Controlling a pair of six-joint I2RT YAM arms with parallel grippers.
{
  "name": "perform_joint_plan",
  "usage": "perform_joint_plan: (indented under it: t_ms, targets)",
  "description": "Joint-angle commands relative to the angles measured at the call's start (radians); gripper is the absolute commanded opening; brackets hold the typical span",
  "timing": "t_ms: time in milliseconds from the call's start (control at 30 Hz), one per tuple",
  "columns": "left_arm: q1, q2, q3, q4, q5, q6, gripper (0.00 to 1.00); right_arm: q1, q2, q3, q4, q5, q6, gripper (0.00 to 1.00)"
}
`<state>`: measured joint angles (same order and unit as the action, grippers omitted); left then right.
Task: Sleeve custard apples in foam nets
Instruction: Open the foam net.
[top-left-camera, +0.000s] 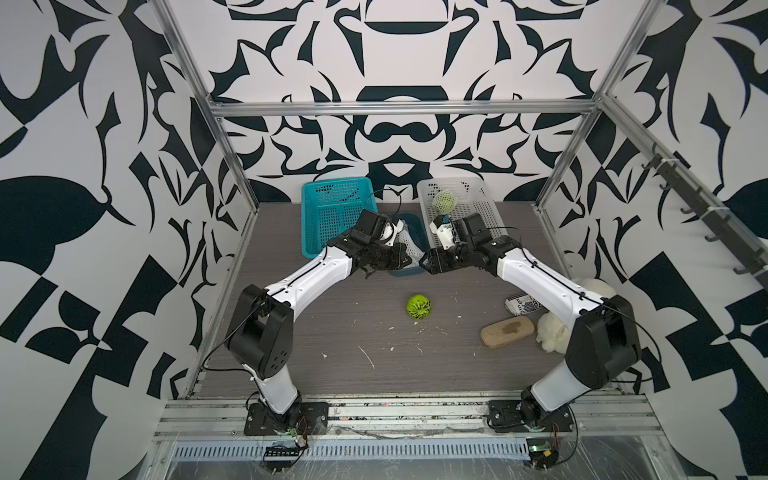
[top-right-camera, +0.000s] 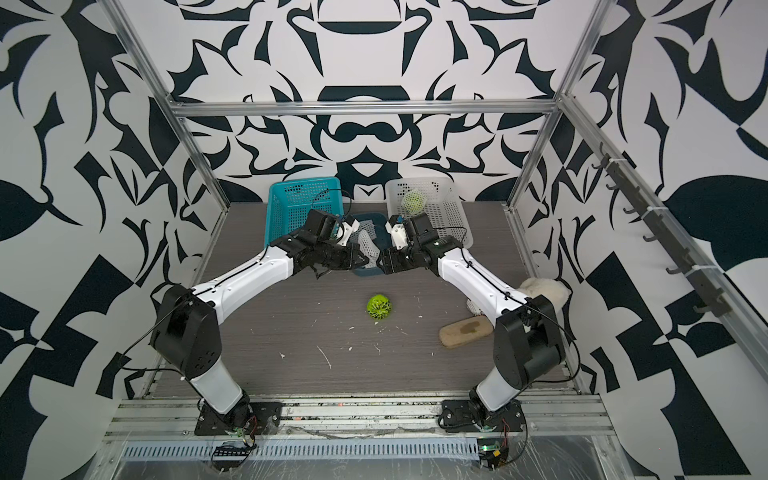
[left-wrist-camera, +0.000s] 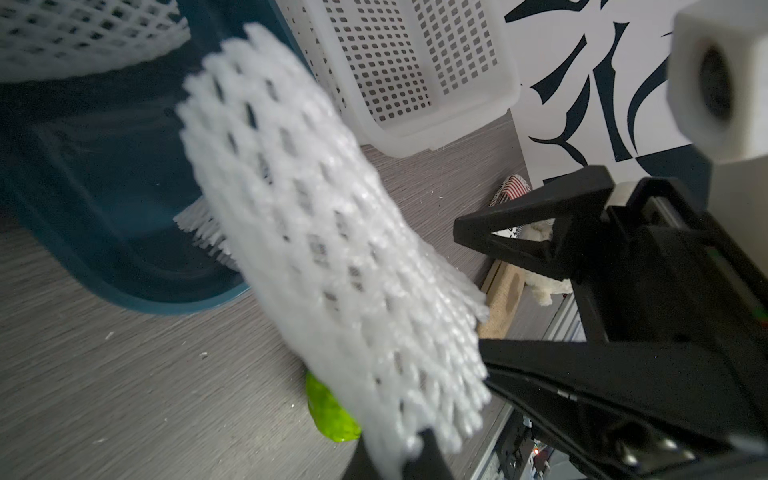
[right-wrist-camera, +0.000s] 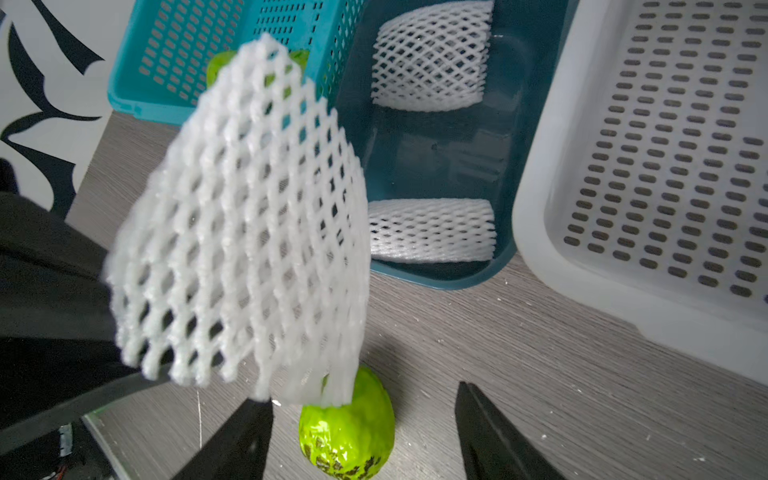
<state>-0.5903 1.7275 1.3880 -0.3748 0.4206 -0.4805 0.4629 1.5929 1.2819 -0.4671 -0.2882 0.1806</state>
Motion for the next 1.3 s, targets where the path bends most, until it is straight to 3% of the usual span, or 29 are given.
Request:
perform_joint_plan:
  t_ms: [0, 367, 667, 833, 1000, 1100, 1133, 1167, 1233, 1267]
  targets:
    - [-0.006, 0.024, 0.035, -0.056, 0.041, 0.024, 0.00, 0.009, -0.007, 0.032, 0.010, 0.075, -0.040, 0.72]
    - [-0.040, 0.045, 0.068, -0.166, 0.043, 0.110, 0.00, 0.010, -0.005, 0.033, 0.097, 0.121, -0.040, 0.67]
    - [-0.040, 0.050, 0.104, -0.174, 0.067, 0.131, 0.00, 0.009, -0.001, -0.036, 0.176, -0.002, -0.014, 0.64]
    - [-0.033, 0.045, 0.115, -0.169, 0.028, 0.131, 0.00, 0.008, -0.014, -0.086, 0.225, -0.032, 0.009, 0.50]
    - [-0.019, 0.044, 0.100, -0.143, 0.008, 0.113, 0.00, 0.006, -0.034, -0.121, 0.252, -0.040, 0.028, 0.18]
    - [-0.013, 0.049, 0.097, -0.138, 0.006, 0.109, 0.00, 0.006, -0.048, -0.131, 0.252, -0.025, 0.035, 0.04]
    - [-0.013, 0.049, 0.097, -0.138, 0.003, 0.108, 0.02, 0.005, -0.054, -0.137, 0.251, -0.017, 0.038, 0.00]
    - [-0.011, 0.050, 0.097, -0.140, -0.005, 0.106, 0.14, 0.004, -0.061, -0.141, 0.249, -0.002, 0.044, 0.00]
    - [-0.008, 0.045, 0.097, -0.142, -0.014, 0.104, 0.25, 0.002, -0.071, -0.146, 0.245, 0.017, 0.065, 0.00]
    - [-0.008, 0.042, 0.091, -0.140, -0.024, 0.101, 0.40, 0.002, -0.075, -0.143, 0.236, 0.025, 0.082, 0.00]
